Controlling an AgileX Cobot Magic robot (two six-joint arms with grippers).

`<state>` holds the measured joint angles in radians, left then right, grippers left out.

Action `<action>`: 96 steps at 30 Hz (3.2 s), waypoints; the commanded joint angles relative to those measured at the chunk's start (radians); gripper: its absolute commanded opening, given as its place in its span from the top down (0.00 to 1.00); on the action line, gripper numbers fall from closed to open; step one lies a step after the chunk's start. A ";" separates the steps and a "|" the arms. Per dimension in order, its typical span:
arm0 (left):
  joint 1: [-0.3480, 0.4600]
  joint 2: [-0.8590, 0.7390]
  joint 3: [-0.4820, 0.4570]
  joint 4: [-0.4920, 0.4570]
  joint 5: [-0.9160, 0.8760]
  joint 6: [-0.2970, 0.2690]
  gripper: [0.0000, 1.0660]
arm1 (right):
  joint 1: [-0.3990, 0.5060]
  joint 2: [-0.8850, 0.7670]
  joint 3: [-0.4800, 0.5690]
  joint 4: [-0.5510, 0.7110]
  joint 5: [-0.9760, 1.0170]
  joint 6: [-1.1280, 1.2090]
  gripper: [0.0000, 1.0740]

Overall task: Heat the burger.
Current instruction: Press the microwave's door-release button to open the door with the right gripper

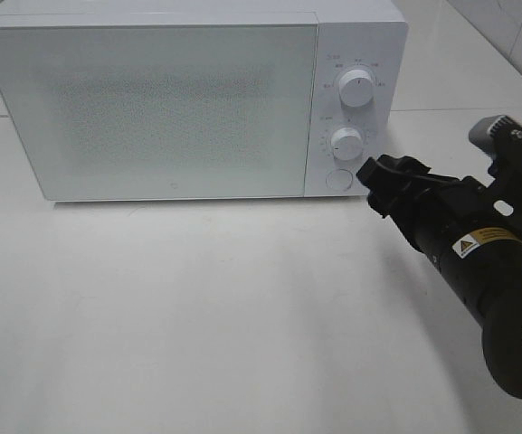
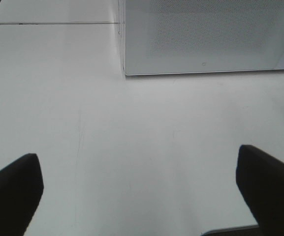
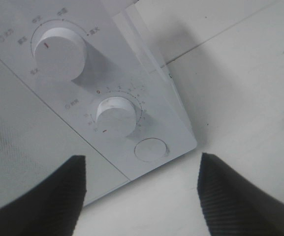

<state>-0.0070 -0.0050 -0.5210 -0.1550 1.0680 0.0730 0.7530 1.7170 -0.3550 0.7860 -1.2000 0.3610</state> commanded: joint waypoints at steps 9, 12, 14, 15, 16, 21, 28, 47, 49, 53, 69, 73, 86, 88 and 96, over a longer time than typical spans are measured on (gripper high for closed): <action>0.002 -0.017 -0.001 -0.008 -0.010 -0.007 0.06 | 0.002 -0.003 -0.008 -0.006 0.007 0.615 0.87; 0.002 -0.017 -0.001 -0.008 -0.010 -0.007 0.06 | 0.002 -0.003 -0.008 -0.004 0.046 0.718 1.00; 0.002 -0.017 -0.001 -0.008 -0.010 -0.007 0.06 | 0.002 -0.003 -0.008 -0.004 0.058 0.758 1.00; 0.002 -0.017 -0.001 -0.008 -0.010 -0.007 0.06 | 0.000 -0.003 -0.008 -0.004 0.080 0.817 1.00; 0.002 -0.017 -0.001 -0.008 -0.010 -0.007 0.06 | -0.002 -0.003 -0.008 -0.005 0.093 0.839 1.00; 0.002 -0.017 -0.001 -0.008 -0.010 -0.007 0.06 | -0.004 0.002 -0.026 0.007 0.097 0.830 1.00; 0.002 -0.017 -0.001 -0.008 -0.010 -0.007 0.06 | -0.005 0.089 -0.094 0.008 0.096 0.843 1.00; 0.002 -0.017 -0.001 -0.008 -0.010 -0.007 0.06 | -0.092 0.281 -0.314 -0.058 0.157 0.865 1.00; 0.002 -0.017 -0.001 -0.008 -0.010 -0.007 0.06 | -0.100 0.297 -0.331 -0.058 0.164 0.867 1.00; 0.002 -0.017 -0.001 -0.008 -0.010 -0.007 0.06 | -0.116 0.330 -0.379 -0.055 0.176 0.868 1.00; 0.002 -0.017 -0.001 -0.008 -0.010 -0.007 0.06 | -0.121 0.422 -0.485 0.042 0.223 0.892 1.00; 0.002 -0.017 -0.001 -0.008 -0.010 -0.007 0.06 | -0.121 0.439 -0.512 0.054 0.223 0.884 1.00; 0.002 -0.017 -0.001 -0.008 -0.010 -0.007 0.06 | -0.132 0.439 -0.516 0.100 0.213 0.858 1.00; 0.002 -0.017 -0.001 -0.008 -0.010 -0.007 0.06 | -0.133 0.439 -0.516 0.100 0.216 0.858 1.00; 0.002 -0.017 -0.001 -0.008 -0.010 -0.007 0.06 | -0.132 0.460 -0.547 0.083 0.212 0.850 1.00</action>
<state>-0.0070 -0.0050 -0.5210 -0.1550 1.0680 0.0730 0.6240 2.1740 -0.8930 0.8870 -0.9890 1.2260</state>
